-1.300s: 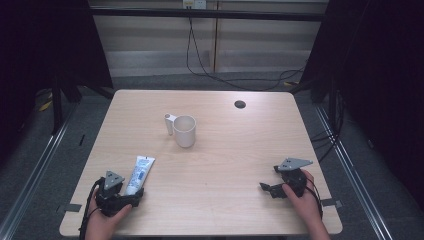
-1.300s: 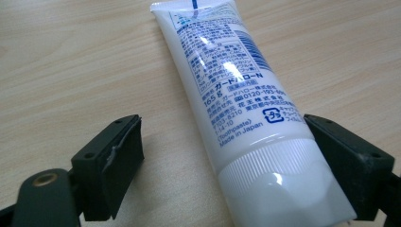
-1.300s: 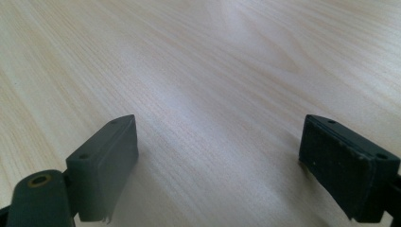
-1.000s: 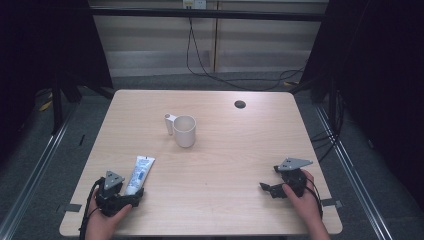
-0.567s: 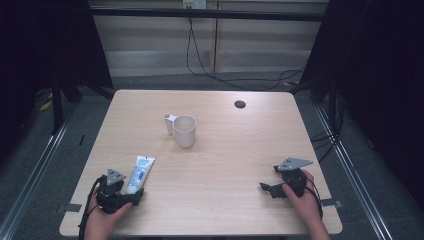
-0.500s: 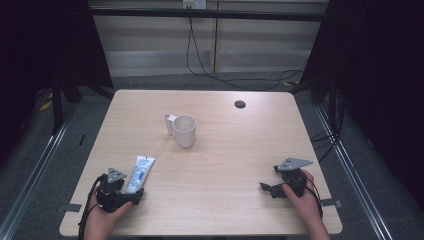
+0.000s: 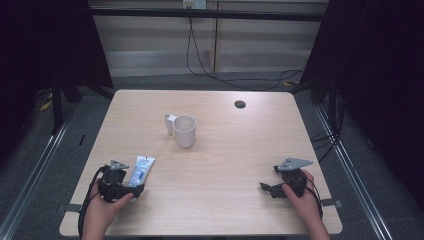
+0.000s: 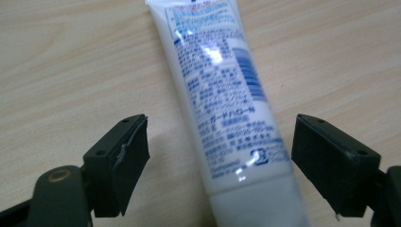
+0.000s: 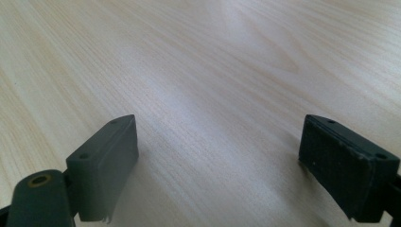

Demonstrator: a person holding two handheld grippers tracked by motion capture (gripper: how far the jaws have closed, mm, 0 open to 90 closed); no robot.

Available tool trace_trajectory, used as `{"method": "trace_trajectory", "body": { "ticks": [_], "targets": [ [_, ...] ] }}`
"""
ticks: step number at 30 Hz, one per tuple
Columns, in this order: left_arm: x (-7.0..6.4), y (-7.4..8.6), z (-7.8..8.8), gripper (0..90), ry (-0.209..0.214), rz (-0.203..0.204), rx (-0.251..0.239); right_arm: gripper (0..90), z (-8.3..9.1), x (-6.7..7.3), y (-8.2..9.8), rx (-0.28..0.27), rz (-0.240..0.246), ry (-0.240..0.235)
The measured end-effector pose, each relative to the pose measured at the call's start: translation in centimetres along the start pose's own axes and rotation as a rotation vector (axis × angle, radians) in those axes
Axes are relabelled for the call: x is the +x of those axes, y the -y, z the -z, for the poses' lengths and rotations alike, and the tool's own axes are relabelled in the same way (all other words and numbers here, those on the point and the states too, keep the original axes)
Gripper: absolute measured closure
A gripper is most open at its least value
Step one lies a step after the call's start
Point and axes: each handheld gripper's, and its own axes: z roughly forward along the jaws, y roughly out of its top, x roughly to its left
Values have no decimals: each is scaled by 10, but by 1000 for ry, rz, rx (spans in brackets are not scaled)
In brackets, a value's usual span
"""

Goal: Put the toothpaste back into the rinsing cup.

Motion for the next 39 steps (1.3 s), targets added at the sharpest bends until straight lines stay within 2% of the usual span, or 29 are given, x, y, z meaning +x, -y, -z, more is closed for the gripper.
{"method": "trace_trajectory", "body": {
  "ticks": [2,4,6,9,10,12,15,16,17,19,20,22,24,30,39],
  "targets": [
    [-1,-5,0,204,12,1,22,122,0,0,0,0,0,-1],
    [-1,-10,0,206,-7,-1,32,122,0,0,0,0,0,0],
    [0,-15,0,215,4,5,50,122,0,0,0,1,-1,0],
    [0,-20,-1,216,3,-7,54,122,0,0,0,0,0,0],
    [0,-24,-1,220,7,5,58,122,0,0,0,0,0,-1],
    [0,-26,-2,222,13,-5,61,123,0,0,0,0,-1,-1],
    [0,-29,-6,223,10,4,65,122,0,0,0,0,0,-1],
    [1,-30,-9,224,19,-7,87,122,0,0,0,0,-1,-1],
    [1,-30,-9,224,19,-7,87,122,0,0,0,0,-1,-1],
    [0,-30,-12,224,30,7,78,122,0,0,0,0,0,-1],
    [0,-31,-15,224,29,7,104,123,0,0,0,0,0,-1],
    [-1,-32,-18,224,26,-4,105,122,0,0,0,1,-1,0],
    [0,-33,-19,224,36,3,112,122,0,0,0,0,0,-1],
    [1,-38,-22,225,24,-19,130,122,0,0,0,0,0,-1],
    [2,-47,-26,235,27,-12,139,122,0,0,0,0,-1,-1]
  ]
}}
